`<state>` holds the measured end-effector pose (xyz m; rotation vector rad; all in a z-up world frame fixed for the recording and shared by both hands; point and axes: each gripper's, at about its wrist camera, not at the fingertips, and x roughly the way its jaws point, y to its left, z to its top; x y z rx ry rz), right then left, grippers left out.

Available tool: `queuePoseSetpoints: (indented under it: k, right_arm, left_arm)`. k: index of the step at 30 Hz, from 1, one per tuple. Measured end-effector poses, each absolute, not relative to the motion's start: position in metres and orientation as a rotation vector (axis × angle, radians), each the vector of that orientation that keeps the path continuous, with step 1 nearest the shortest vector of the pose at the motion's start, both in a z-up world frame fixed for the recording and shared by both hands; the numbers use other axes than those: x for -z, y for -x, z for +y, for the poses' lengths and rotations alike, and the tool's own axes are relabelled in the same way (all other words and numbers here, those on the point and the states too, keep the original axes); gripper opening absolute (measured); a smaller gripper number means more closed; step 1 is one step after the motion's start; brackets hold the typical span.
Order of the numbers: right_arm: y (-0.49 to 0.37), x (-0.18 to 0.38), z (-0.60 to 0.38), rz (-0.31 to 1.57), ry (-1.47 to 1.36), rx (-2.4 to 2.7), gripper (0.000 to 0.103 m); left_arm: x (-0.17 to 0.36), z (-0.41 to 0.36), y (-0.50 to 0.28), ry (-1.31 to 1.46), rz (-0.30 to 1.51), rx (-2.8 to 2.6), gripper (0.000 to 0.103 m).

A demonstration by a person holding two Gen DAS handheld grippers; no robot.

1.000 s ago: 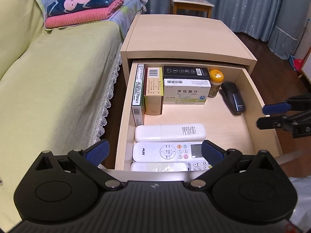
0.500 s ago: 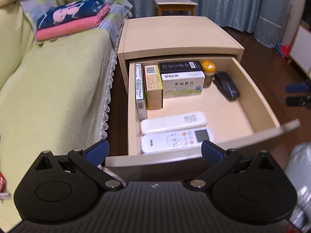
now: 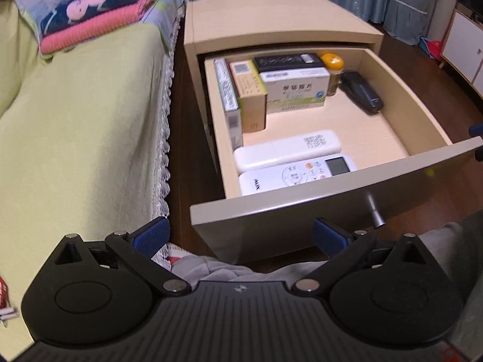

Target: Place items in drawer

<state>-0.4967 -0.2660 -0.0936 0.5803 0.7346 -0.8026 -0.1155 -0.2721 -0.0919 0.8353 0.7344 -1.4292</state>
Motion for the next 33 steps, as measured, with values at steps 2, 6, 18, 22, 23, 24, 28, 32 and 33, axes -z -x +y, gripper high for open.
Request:
queuePoseSetpoints:
  k: [2,6,18,22,23,24,28,32,33]
  right_arm:
    - [0.494,0.097,-0.266,0.751,-0.581,0.793,0.064]
    - [0.487,0.101,-0.264,0.787,-0.568,0.778,0.049]
    - [0.475,0.099,-0.263,0.809,-0.559,0.784,0.038]
    - [0.473,0.099,-0.262,0.810,-0.554,0.798,0.039]
    - [0.472,0.100,-0.261,0.809,-0.551,0.803,0.039]
    - [0.472,0.100,-0.261,0.808,-0.549,0.808,0.039]
    - [0.470,0.101,-0.261,0.803,-0.536,0.828,0.039]
    - [0.469,0.101,-0.261,0.795,-0.528,0.843,0.039]
    - [0.468,0.102,-0.262,0.792,-0.526,0.846,0.039]
  left_arm:
    - [0.099,-0.274,0.111,-0.836,0.757,1.421,0.093]
    - [0.107,-0.273,0.108,-0.809,0.780,1.433,0.091]
    - [0.120,-0.281,0.110,-0.812,0.756,1.470,0.075]
    - [0.121,-0.280,0.109,-0.805,0.746,1.478,0.075]
    - [0.122,-0.280,0.109,-0.802,0.744,1.479,0.075]
    - [0.122,-0.280,0.109,-0.800,0.743,1.479,0.075]
    - [0.123,-0.281,0.111,-0.791,0.739,1.473,0.075]
    - [0.125,-0.282,0.113,-0.785,0.729,1.465,0.074]
    - [0.125,-0.282,0.113,-0.783,0.726,1.463,0.074]
